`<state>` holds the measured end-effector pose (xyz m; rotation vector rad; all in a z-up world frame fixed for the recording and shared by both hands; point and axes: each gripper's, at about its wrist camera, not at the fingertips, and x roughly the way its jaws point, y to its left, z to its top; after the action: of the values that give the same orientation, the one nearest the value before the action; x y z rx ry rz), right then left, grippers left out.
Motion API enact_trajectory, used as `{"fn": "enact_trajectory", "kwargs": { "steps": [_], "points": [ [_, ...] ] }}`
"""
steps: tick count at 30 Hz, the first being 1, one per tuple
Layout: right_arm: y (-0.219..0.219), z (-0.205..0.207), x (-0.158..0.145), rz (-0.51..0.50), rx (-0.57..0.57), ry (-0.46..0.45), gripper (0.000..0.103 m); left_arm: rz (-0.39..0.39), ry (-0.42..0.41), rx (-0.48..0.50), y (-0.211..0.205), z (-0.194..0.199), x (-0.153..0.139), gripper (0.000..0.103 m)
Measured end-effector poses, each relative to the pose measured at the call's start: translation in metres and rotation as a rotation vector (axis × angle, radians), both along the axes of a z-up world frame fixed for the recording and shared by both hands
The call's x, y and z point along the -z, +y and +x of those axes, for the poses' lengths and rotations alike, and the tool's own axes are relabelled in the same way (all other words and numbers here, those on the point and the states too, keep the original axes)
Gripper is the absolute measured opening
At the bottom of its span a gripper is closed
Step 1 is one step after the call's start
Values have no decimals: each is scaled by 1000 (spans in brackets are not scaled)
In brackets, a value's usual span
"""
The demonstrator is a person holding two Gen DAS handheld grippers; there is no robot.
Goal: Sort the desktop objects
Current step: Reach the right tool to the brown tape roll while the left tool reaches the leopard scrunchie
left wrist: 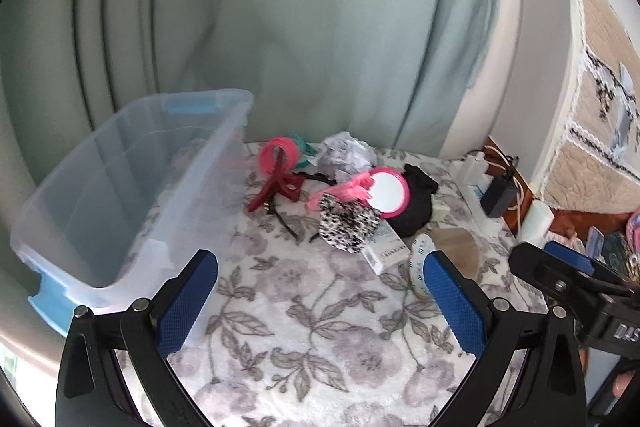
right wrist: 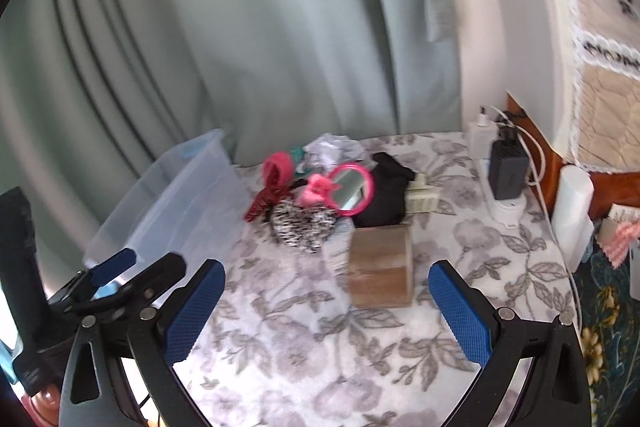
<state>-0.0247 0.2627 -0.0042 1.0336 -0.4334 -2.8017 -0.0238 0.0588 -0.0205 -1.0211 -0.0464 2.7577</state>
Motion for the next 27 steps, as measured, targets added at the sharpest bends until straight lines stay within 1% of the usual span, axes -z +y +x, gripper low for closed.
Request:
{"fn": "enact_trajectory", "kwargs": {
  "steps": [2,4,6,8,10,15,17,19,23,27],
  "points": [
    [7,-4,8,3,7,-11,103,0,-12,13,7,-4,4,102],
    [14,-10,16,-39,-4,-44,103,20,-39,25,10,-9,9,102],
    [22,-14,22,-58,15,-64,103,43,-52,40,12,-12,12,102],
    [27,-18,27,-37,46,-83,103,62,-56,63,15,-15,14,102],
    [28,-24,32,-9,54,-106,103,79,-80,80,20,-21,19,102],
    [26,-37,52,28,45,-153,103,174,-207,91,19,-51,51,103],
    [26,-42,61,44,42,-176,103,201,-237,87,17,-60,60,103],
    [26,-46,68,51,35,-194,103,215,-249,85,16,-70,66,103],
    [14,-52,77,62,-7,-204,103,163,-254,70,19,-94,75,103],
    [3,-61,96,83,-11,-246,103,71,-243,61,26,-114,85,102]
  ]
}}
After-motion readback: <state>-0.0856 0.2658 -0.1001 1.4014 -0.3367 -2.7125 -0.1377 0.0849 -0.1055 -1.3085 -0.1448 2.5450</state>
